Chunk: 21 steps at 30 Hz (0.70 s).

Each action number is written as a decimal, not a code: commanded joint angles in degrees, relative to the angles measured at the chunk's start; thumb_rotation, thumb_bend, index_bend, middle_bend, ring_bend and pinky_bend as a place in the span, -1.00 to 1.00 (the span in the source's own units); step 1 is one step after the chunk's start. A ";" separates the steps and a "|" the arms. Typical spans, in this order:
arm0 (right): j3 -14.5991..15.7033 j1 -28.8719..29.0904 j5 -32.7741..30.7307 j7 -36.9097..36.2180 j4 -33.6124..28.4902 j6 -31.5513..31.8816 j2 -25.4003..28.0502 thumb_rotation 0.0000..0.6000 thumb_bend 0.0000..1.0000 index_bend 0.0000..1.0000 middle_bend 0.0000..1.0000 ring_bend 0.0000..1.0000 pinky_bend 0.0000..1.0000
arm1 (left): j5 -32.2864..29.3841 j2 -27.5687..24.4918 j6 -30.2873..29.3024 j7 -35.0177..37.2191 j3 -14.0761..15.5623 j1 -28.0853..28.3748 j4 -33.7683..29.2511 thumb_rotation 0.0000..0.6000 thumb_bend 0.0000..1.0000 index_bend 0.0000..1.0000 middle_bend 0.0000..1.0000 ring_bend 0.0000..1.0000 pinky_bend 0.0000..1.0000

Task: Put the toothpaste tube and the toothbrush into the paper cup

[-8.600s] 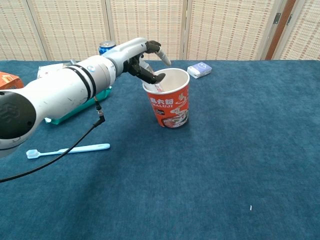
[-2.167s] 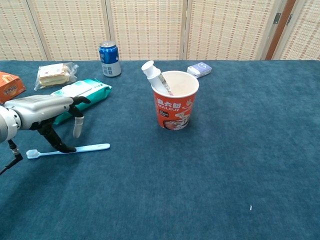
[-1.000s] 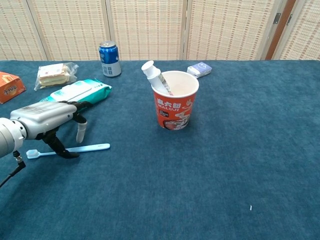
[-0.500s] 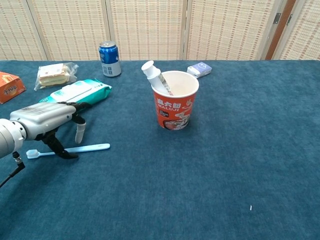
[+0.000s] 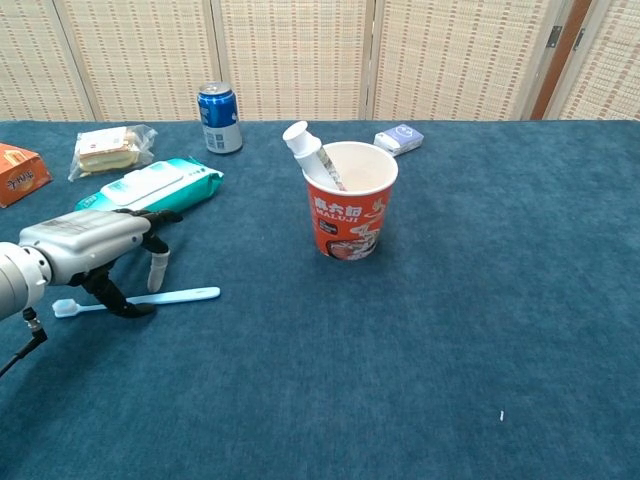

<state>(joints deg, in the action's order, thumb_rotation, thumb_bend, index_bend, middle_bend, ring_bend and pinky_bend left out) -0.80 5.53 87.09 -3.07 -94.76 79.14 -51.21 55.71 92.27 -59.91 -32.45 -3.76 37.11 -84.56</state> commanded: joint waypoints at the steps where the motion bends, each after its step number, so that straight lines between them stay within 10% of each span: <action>1: 0.00 0.00 0.00 0.05 -0.01 0.00 -0.01 1.00 -1.00 -0.86 -1.00 -1.00 -0.91 | -0.01 -0.03 0.08 -0.04 -0.02 -0.05 0.00 1.00 -0.47 0.07 -1.00 -1.00 -1.00; 21: 0.02 0.01 0.04 0.08 0.00 0.02 -0.01 1.00 -1.00 -0.86 -1.00 -1.00 -0.91 | -0.31 0.31 0.31 -1.14 -0.13 -0.25 0.41 1.00 -0.46 0.08 -1.00 -1.00 -1.00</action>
<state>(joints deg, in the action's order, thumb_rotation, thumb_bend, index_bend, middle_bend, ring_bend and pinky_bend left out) -0.78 5.54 87.12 -2.99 -94.76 79.16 -51.22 55.39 92.57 -59.60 -33.58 -3.90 36.86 -84.15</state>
